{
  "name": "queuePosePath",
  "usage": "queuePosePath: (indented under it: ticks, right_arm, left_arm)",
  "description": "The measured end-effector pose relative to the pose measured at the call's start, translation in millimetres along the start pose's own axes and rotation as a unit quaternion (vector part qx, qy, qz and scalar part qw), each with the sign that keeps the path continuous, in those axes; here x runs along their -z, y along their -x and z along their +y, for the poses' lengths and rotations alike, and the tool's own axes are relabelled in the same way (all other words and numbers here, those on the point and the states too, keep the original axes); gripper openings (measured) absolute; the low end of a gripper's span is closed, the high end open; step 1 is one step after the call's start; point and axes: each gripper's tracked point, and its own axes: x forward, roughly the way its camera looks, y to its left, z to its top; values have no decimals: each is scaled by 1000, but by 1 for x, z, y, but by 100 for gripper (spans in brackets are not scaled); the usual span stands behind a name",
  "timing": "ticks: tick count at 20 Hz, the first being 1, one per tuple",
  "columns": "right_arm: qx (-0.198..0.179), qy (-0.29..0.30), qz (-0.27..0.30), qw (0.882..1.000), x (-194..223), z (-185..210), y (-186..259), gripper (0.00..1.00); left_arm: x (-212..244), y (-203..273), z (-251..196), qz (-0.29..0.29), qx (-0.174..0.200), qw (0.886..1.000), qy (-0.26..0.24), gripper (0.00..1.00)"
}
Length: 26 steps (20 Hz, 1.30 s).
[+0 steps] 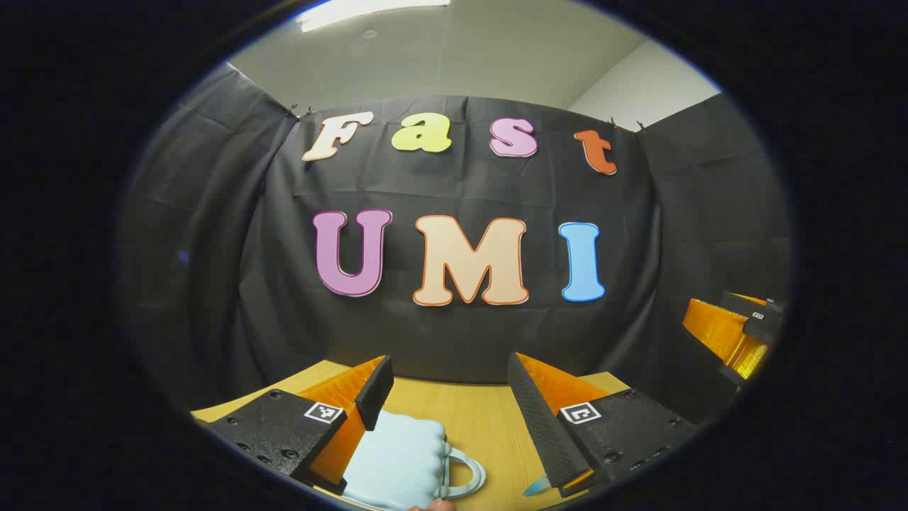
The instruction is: First open the suitcase, pack the skin care products into it, and then close the suitcase.
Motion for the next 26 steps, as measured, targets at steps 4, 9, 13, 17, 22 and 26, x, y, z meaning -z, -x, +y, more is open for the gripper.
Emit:
queuePosePath:
  ticks: [4,9,13,17,22,26]
  right_arm:
    - [-6,-5,1,1000,0,-13,-7,100]
    - [-19,-6,0,1000,1,-24,-10,100]
    - [-21,-6,0,1000,6,-44,-13,100]
    - [17,16,7,1000,11,-67,-13,100]
    - [49,40,32,997,28,-72,-12,100]
    - [65,50,40,996,33,-68,-12,100]
  left_arm:
    - [3,0,-5,1,-15,1000,-7,95]
    - [9,-2,-16,9,-13,1000,-8,95]
    - [66,-14,-21,93,10,996,-4,95]
    - [127,-22,-24,179,23,983,26,95]
    - [180,-36,-33,242,49,969,22,96]
    - [217,-39,-41,292,56,954,31,96]
